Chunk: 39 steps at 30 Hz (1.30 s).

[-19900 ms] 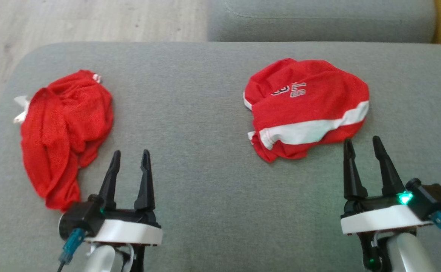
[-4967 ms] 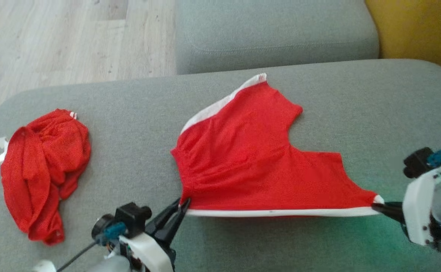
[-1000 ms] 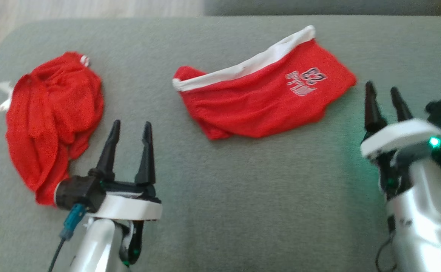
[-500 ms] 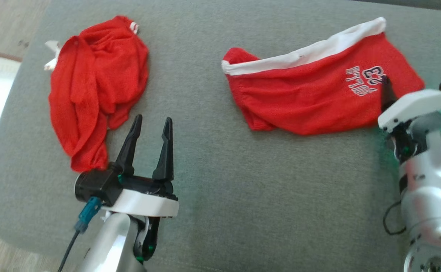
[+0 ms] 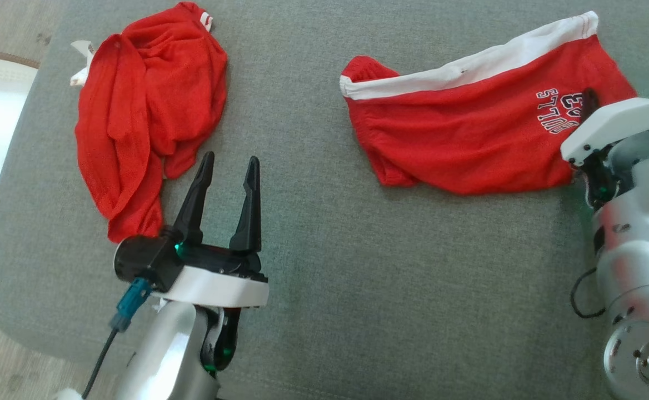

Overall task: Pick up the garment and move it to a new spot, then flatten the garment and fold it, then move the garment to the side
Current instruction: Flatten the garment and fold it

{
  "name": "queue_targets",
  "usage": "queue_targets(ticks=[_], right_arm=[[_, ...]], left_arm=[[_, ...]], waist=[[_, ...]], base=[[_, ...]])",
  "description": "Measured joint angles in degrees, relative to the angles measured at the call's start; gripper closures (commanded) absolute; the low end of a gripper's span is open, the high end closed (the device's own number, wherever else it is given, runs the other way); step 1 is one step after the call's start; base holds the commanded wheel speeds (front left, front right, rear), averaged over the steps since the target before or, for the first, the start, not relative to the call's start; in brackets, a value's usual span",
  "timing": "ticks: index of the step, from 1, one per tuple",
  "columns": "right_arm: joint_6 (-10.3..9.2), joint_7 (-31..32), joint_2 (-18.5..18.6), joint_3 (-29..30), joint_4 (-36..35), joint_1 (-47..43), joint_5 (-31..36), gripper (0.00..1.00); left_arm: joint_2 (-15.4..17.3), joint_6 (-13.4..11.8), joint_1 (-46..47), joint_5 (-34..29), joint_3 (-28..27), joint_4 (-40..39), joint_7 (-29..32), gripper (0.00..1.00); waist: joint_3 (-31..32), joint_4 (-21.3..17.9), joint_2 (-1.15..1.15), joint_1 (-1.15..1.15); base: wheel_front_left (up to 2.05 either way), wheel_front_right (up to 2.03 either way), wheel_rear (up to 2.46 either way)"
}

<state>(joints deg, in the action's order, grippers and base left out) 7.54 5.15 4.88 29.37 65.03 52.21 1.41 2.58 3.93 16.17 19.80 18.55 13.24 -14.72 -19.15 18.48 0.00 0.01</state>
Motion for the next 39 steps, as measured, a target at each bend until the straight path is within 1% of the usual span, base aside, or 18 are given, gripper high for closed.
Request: queue_targets(ticks=[4,9,10,13,17,23,27,31,34,36,39], right_arm=[[0.0,-3.81,-0.42,-0.09,1.07,0.08,0.18,1.0],[0.0,-9.25,-0.6,1.02,1.78,-0.46,-1.65,1.0],[0.0,-9.25,-0.6,1.02,1.78,-0.46,-1.65,1.0],[0.0,-12.02,0.46,3.44,1.63,-2.12,-3.44,1.0],[0.0,-14.61,2.09,5.79,0.85,-5.17,-3.54,1.0],[0.0,-17.19,2.58,11.78,-1.77,-8.33,-3.5,1.0],[0.0,-16.94,1.85,13.65,-3.25,-9.34,-3.36,1.0],[0.0,-15.96,0.91,13.21,-3.98,-9.17,-3.56,1.0],[0.0,-15.7,0.68,11.21,-4.79,-8.88,-4.03,1.0],[0.0,-15.71,0.3,9.29,-5.13,-8.3,-4.95,1.0],[0.0,-15.73,-0.81,4.68,-5.93,-7.72,-7.43,1.0]], left_arm=[[-0.05,-0.38,-0.01,0.26,-0.07,0.11,0.0,0.0],[-0.08,-0.37,-0.03,0.33,-0.23,0.51,0.0,0.0],[-0.08,-0.37,-0.03,0.33,-0.23,0.51,0.0,0.0],[-0.09,-0.33,-0.09,0.32,-0.37,0.62,0.0,0.0],[-0.09,-0.13,-0.29,0.3,-1.15,0.66,0.0,0.0],[-0.09,0.19,-1.53,0.2,-1.96,0.81,0.0,0.0],[-0.09,0.63,-2.68,0.2,-2.07,0.86,0.0,0.0],[-0.09,0.65,-2.68,0.2,-2.05,0.86,0.0,0.0],[-0.09,0.7,-2.68,0.2,-1.99,0.96,0.0,0.0],[-0.09,0.7,-2.68,0.2,-1.99,1.24,0.0,0.0],[-0.09,0.7,-2.69,0.21,-2.01,1.43,0.0,0.0]], waist=[[0.13,-0.76,0.0,0.0],[1.06,-2.38,0.0,0.0],[1.06,-2.38,0.0,0.0],[1.84,-3.58,0.0,0.0],[2.91,-5.5,0.0,0.0],[4.64,-8.03,0.0,-0.01],[5.51,-9.42,0.0,-0.01],[5.57,-9.59,0.0,-0.01],[5.7,-9.27,0.0,-0.01],[5.9,-8.89,0.0,-0.01],[6.57,-8.29,0.0,-0.01]], base=[[0.0,0.0,0.0],[0.0,0.0,0.0],[0.0,0.0,0.0],[0.0,0.0,0.0],[0.0,0.0,0.0],[0.0,0.0,0.0],[0.0,0.0,0.0],[0.0,0.0,0.0],[0.0,0.0,0.0],[0.0,0.0,0.0],[0.0,0.0,0.0]])
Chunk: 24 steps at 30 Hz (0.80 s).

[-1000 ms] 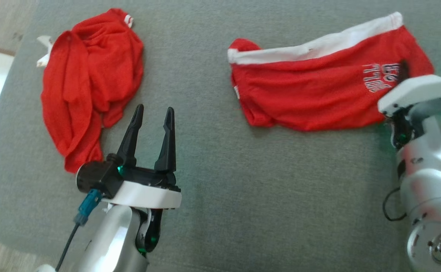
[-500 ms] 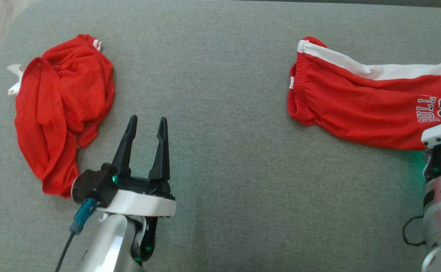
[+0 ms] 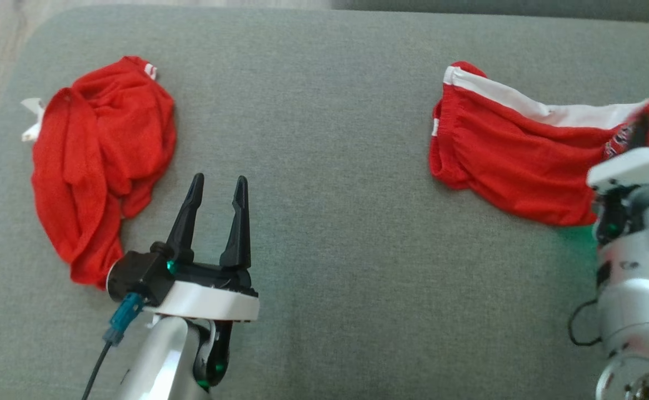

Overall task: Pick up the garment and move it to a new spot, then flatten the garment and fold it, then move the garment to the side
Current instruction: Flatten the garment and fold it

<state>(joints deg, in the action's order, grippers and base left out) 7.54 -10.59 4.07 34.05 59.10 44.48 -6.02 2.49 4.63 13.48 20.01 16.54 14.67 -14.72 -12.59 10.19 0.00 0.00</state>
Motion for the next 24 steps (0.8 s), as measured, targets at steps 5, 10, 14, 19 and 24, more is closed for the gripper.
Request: queue_targets(ticks=[5,10,14,19,24], right_arm=[[0.0,-0.54,-0.31,-9.57,-1.93,-0.35,-7.12,1.0],[0.0,-0.58,-0.33,-23.19,-4.98,-1.81,-18.53,1.0],[0.0,-0.58,-0.33,-30.83,-7.49,-5.4,-23.77,1.0],[0.0,-0.52,-0.32,-37.27,-8.21,-8.39,-26.37,1.0],[0.0,-0.46,-0.32,-42.0,-8.24,-8.9,-27.29,1.0]], left_arm=[[0.0,0.0,-0.53,0.0,-0.11,0.11,0.01,0.0],[0.01,0.03,-2.27,0.0,-0.14,0.57,0.0,0.0],[0.02,0.11,-2.37,0.0,-0.18,0.82,0.01,0.0],[0.02,0.1,-2.8,0.0,-0.22,0.84,0.01,0.0],[0.03,0.1,-3.88,0.0,-0.43,0.87,0.01,0.0]], waist=[[1.5,1.01,0.0,0.0],[2.77,2.32,0.0,0.0],[3.38,3.42,0.0,0.0],[3.85,4.56,0.0,0.0],[3.85,4.97,0.0,0.0]], base=[[0.0,0.0,0.0],[0.0,0.0,0.0],[0.0,0.0,0.0],[0.0,0.0,0.0],[0.0,0.0,0.0]])
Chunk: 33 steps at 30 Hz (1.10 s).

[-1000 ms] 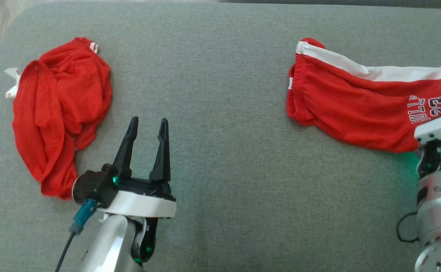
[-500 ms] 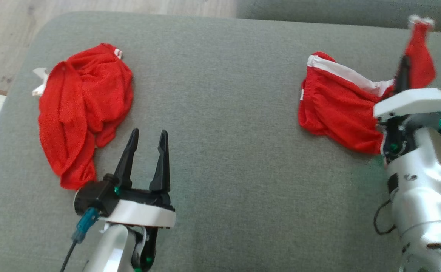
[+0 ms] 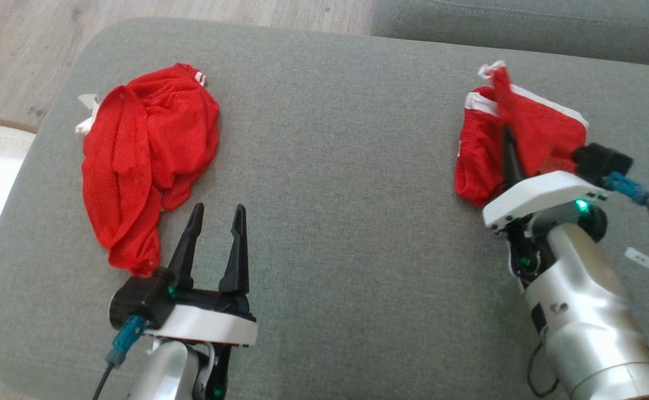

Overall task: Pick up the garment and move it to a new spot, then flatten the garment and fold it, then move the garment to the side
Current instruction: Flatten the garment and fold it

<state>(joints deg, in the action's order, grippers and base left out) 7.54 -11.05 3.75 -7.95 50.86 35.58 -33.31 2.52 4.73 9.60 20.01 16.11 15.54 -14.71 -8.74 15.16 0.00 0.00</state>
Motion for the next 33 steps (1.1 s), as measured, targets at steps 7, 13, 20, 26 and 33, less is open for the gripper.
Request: queue_targets(ticks=[7,13,20,26,33], right_arm=[[0.0,0.4,0.01,-10.42,1.62,-0.09,0.14,0.0],[0.0,2.6,0.03,-22.58,-2.1,-2.15,-6.34,0.0],[0.0,-0.7,-0.03,-26.66,-4.46,-3.3,-7.4,0.0],[0.0,-2.88,2.55,-19.14,-5.82,-3.37,-0.42,0.0],[0.0,-3.33,3.99,-0.57,-17.0,-10.41,14.61,0.0]], left_arm=[[0.01,-0.02,-0.07,0.01,-0.74,0.0,0.0,0.0],[0.01,-0.18,-0.08,0.01,-1.37,0.0,0.0,0.0],[0.02,-0.05,-0.53,-0.01,-2.53,-0.58,0.0,0.0],[0.03,0.38,-0.47,-0.01,-3.0,-3.31,0.0,0.0],[0.03,0.81,-0.46,-0.13,-3.04,-5.59,0.0,0.0]], waist=[[-0.12,-0.61,0.0,0.0],[0.44,-2.4,0.0,0.0],[1.59,-5.97,0.0,0.0],[2.39,-9.32,0.0,0.0],[2.54,-12.88,0.0,0.0]], base=[[0.0,0.0,0.0],[0.0,0.0,0.0],[0.0,0.0,0.0],[0.0,0.0,0.0],[0.0,0.0,0.0]])
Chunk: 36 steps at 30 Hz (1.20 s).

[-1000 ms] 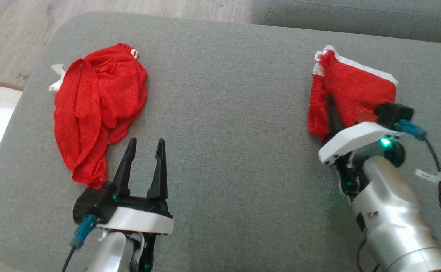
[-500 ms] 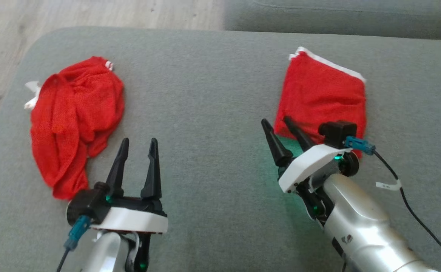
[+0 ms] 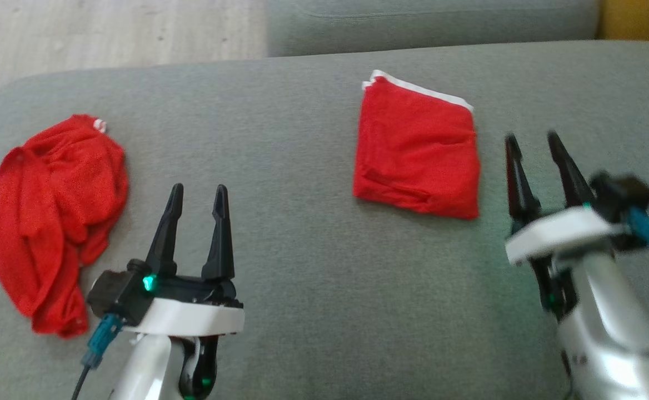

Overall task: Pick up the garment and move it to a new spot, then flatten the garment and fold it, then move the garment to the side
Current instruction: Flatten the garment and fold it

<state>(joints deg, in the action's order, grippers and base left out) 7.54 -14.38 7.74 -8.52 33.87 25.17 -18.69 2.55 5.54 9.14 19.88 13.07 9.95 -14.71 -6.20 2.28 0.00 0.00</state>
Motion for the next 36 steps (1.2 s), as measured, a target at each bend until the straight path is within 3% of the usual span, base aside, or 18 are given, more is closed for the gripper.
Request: queue_targets(ticks=[6,14,15,16,23,31,36], right_arm=[[0.0,0.0,-4.0,8.39,-7.62,-10.49,9.94,0.0],[0.0,0.0,-4.53,8.53,-11.35,-11.65,8.97,0.0],[0.0,0.0,-4.53,8.15,-11.51,-11.5,9.32,0.57],[0.0,0.0,-4.54,7.81,-11.57,-11.21,10.04,1.0],[0.0,0.75,-4.57,8.36,-7.71,0.48,15.12,1.0],[0.0,2.58,-4.05,14.52,6.31,9.15,20.74,1.0],[0.0,7.31,-3.2,18.75,18.07,13.93,23.38,1.0]], left_arm=[[0.0,0.11,0.04,-0.46,-0.01,-1.02,-0.01,0.0],[0.0,0.55,0.14,-0.77,0.27,-1.07,-0.01,0.0],[0.0,0.56,0.27,-0.77,0.33,-1.08,-0.01,0.0],[0.0,0.58,0.51,-0.77,0.47,-1.08,-0.01,0.0],[-0.03,1.02,3.85,-0.14,2.75,-1.04,-0.01,0.0],[-0.05,0.92,5.19,1.12,5.34,-0.85,-0.01,0.0],[-0.05,0.8,5.88,1.35,6.12,-0.69,-0.01,0.0]], waist=[[-0.78,-2.21,0.0,0.0],[-2.59,-2.05,0.0,0.0],[-3.0,-1.8,0.0,0.0],[-3.46,-1.51,0.0,0.0],[-7.55,3.02,0.0,0.01],[-10.7,8.29,0.0,0.01],[-12.16,11.34,0.0,0.01]], base=[[0.0,0.0,0.0],[0.0,0.0,0.0],[0.0,0.0,0.0],[0.0,0.0,0.0],[0.0,0.0,0.0],[0.0,0.0,0.0],[0.0,0.0,0.0]])
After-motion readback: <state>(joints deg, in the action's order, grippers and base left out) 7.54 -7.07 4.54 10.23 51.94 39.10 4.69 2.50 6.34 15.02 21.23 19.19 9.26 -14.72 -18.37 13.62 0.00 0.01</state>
